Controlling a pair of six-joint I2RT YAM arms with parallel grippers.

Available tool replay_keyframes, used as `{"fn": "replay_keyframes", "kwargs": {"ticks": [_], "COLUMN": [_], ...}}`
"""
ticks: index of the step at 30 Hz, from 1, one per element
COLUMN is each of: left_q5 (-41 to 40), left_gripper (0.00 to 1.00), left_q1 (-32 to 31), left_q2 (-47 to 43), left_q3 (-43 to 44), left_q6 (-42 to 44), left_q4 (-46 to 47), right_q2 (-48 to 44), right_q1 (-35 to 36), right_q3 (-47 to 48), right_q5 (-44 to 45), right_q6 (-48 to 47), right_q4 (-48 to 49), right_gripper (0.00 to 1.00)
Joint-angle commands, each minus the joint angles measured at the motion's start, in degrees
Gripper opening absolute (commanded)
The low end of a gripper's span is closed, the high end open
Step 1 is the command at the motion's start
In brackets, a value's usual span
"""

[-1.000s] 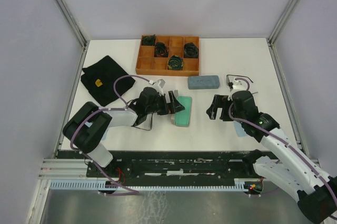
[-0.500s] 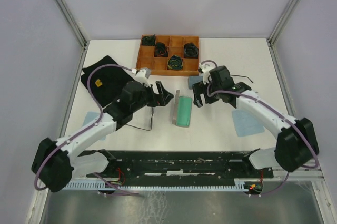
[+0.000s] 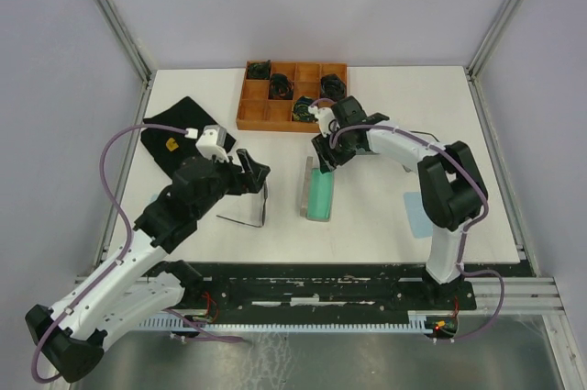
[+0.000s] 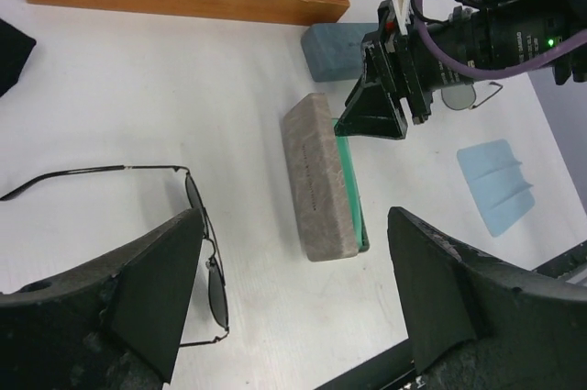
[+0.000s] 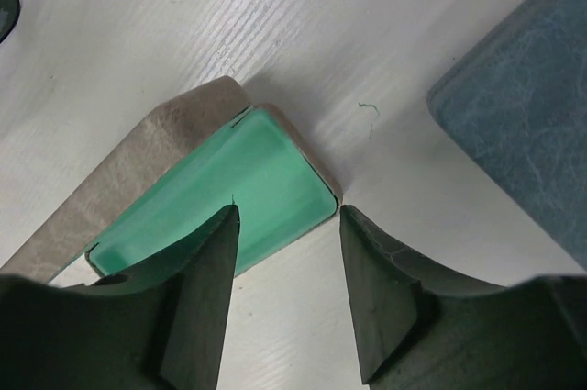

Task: Organize the sunglasses
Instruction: Adjust the sunglasses case at the center of the board.

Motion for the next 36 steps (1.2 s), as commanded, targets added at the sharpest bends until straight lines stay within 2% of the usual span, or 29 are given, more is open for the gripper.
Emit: {"fn": "replay_keyframes", "kwargs": {"ticks": [1, 13, 21, 25, 30, 33, 36], "left_q5": [-3.08, -3.52, -4.29, -4.55, -5.03, -5.61, -5.82], "left_gripper": [0.86, 0.81, 0.81, 0.81, 0.8, 0.8, 0.8], "left_q1": [0.26, 0.26, 0.21, 0.26, 0.26, 0.26, 0.26], "left_q2": [-1.19, -1.19, -1.87, -1.99, -2.49, -2.53, -2.47], "left_q3": [2.41, 1.89, 1.88, 1.8, 1.5, 1.27, 0.93], "left_q6": [3.49, 4.65, 4.67, 4.67, 4.51, 4.17, 3.59], "left_q4": [-3.39, -3.47, -3.84, -3.9, -4.01, -4.08, -4.1], "right_q2": [3.48, 9.35, 10.32, 9.71, 6.59, 5.21, 4.17], "right_q1": [0.11, 0.1, 0.09, 0.06, 0.03, 0.08, 0.14], "right_q3": [5.48, 8.54, 8.63, 8.22, 3.56, 1.3, -0.76], "right_q5": [-2.28, -2.49, -1.44, -1.49, 0.99, 4.19, 7.46], "right_q6": [-3.11, -4.07, -3.12, -1.88, 4.25, 9.61, 16.08], "right_q4": [-2.32, -4.3, -3.75, -3.29, 2.65, 7.17, 11.01], "right_gripper": [0.55, 0.47, 0.36, 0.26, 0.18, 0.08, 0.02]}}
